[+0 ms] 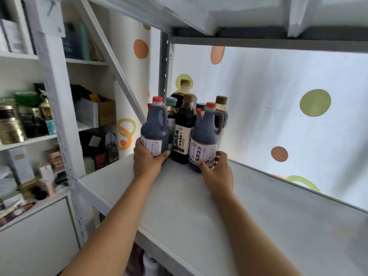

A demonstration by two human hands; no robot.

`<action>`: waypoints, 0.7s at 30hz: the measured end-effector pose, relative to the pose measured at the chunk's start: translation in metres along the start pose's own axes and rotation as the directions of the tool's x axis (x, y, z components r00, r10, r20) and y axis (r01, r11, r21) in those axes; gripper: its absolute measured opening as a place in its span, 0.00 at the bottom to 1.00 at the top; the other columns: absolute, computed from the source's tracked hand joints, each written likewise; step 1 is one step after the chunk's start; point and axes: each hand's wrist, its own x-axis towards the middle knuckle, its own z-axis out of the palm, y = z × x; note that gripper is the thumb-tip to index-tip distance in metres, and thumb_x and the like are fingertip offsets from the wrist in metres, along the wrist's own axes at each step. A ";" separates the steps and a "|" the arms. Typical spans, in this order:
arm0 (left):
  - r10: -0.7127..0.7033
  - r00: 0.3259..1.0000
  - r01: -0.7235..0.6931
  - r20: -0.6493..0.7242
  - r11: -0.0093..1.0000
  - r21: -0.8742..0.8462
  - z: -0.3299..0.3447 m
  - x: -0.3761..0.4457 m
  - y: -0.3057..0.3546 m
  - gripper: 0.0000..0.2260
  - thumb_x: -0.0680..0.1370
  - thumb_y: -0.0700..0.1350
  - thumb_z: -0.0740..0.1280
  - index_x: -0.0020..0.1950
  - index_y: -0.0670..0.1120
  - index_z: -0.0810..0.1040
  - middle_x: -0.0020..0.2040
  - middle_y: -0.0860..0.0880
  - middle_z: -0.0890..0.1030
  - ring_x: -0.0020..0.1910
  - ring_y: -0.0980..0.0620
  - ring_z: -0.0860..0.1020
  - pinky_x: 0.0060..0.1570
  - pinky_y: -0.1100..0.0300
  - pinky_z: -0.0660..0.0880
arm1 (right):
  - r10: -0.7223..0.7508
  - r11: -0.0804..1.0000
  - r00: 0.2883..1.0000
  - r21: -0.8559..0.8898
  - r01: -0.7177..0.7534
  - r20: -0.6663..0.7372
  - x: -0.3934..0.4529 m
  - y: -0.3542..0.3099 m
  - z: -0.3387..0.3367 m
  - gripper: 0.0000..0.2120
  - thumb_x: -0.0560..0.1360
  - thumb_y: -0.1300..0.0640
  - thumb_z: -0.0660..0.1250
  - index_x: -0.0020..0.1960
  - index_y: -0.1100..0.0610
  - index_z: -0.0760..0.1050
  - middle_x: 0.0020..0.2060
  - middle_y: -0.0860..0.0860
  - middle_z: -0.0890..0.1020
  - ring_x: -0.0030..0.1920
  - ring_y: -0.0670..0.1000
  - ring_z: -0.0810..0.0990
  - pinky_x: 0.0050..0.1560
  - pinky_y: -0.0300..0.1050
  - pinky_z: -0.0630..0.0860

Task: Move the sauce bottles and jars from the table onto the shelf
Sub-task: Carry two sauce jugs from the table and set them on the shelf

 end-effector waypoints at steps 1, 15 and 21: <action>-0.015 1.000 0.015 0.009 1.000 -0.006 0.000 -0.001 0.001 0.44 0.64 0.50 0.80 0.73 0.47 0.59 0.69 0.45 0.70 0.67 0.43 0.70 0.66 0.44 0.71 | 0.002 1.000 1.000 -0.006 -0.002 0.000 0.000 0.001 -0.001 0.25 0.70 0.45 0.72 0.62 0.49 0.67 0.53 0.49 0.83 0.54 0.56 0.81 0.52 0.52 0.78; -0.038 0.999 0.041 0.031 0.995 -0.086 -0.002 -0.008 0.004 0.36 0.68 0.42 0.75 0.71 0.44 0.60 0.65 0.43 0.72 0.63 0.42 0.73 0.58 0.47 0.76 | 0.075 0.997 0.995 -0.028 -0.077 -0.062 -0.001 -0.002 -0.004 0.21 0.69 0.40 0.74 0.43 0.56 0.72 0.40 0.47 0.79 0.41 0.51 0.76 0.37 0.46 0.66; -0.025 0.999 0.027 0.029 0.998 -0.058 0.000 -0.007 0.001 0.37 0.67 0.43 0.76 0.71 0.45 0.61 0.65 0.43 0.72 0.64 0.41 0.73 0.59 0.47 0.76 | 0.073 0.994 0.996 -0.082 -0.069 0.054 -0.003 0.000 -0.005 0.19 0.71 0.44 0.73 0.33 0.59 0.75 0.27 0.50 0.78 0.30 0.49 0.74 0.31 0.43 0.67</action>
